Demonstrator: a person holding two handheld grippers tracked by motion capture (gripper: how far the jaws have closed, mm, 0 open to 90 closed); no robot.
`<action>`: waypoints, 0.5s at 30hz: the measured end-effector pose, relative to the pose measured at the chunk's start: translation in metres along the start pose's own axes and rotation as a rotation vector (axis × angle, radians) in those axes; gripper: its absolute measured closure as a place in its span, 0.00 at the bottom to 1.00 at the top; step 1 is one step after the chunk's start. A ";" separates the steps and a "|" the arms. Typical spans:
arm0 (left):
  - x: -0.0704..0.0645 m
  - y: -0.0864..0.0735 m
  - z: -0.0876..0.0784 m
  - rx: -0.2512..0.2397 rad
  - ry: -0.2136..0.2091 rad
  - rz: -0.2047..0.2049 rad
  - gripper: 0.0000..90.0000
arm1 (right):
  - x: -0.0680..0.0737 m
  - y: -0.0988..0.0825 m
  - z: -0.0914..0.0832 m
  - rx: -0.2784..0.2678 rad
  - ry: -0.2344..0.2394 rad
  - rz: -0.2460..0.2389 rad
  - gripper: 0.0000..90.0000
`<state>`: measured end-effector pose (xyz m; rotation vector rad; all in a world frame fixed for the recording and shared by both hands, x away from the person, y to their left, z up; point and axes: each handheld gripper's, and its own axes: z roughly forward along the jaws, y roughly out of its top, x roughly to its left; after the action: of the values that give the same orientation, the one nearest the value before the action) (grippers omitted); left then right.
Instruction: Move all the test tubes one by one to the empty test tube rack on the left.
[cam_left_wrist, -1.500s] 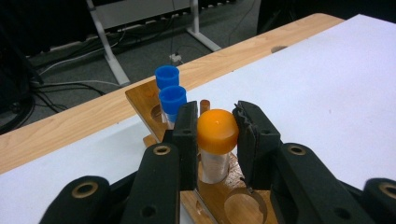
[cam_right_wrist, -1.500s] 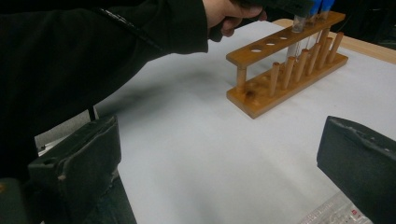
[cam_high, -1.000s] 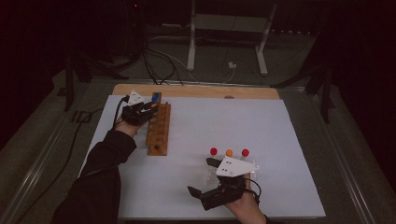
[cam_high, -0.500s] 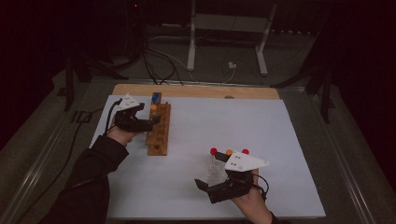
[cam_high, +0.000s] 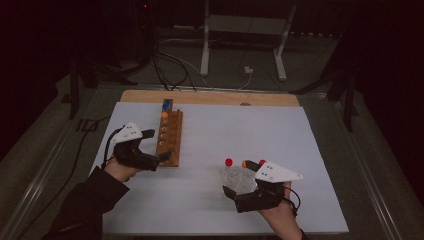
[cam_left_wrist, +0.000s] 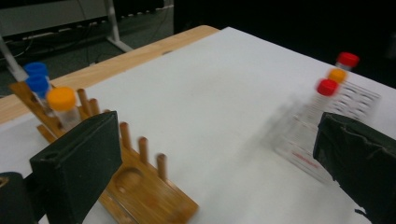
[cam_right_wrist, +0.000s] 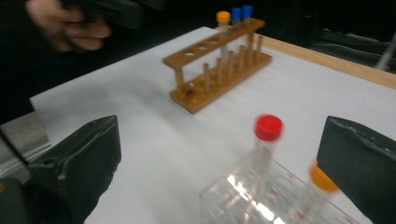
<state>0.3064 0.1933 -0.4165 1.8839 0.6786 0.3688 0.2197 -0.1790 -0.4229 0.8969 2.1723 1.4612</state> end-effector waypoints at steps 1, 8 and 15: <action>-0.004 -0.003 -0.002 0.002 -0.001 0.002 0.02 | -0.001 -0.002 -0.001 0.002 0.000 0.005 0.00; -0.026 -0.023 -0.010 0.012 -0.048 0.020 0.02 | -0.007 -0.015 -0.006 0.046 -0.071 0.019 0.06; -0.043 -0.041 -0.014 0.016 -0.074 0.009 0.02 | -0.012 -0.026 -0.007 0.074 -0.150 0.050 0.14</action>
<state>0.2534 0.1893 -0.4465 1.9065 0.6256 0.2991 0.2166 -0.1986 -0.4445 1.0580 2.1190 1.2989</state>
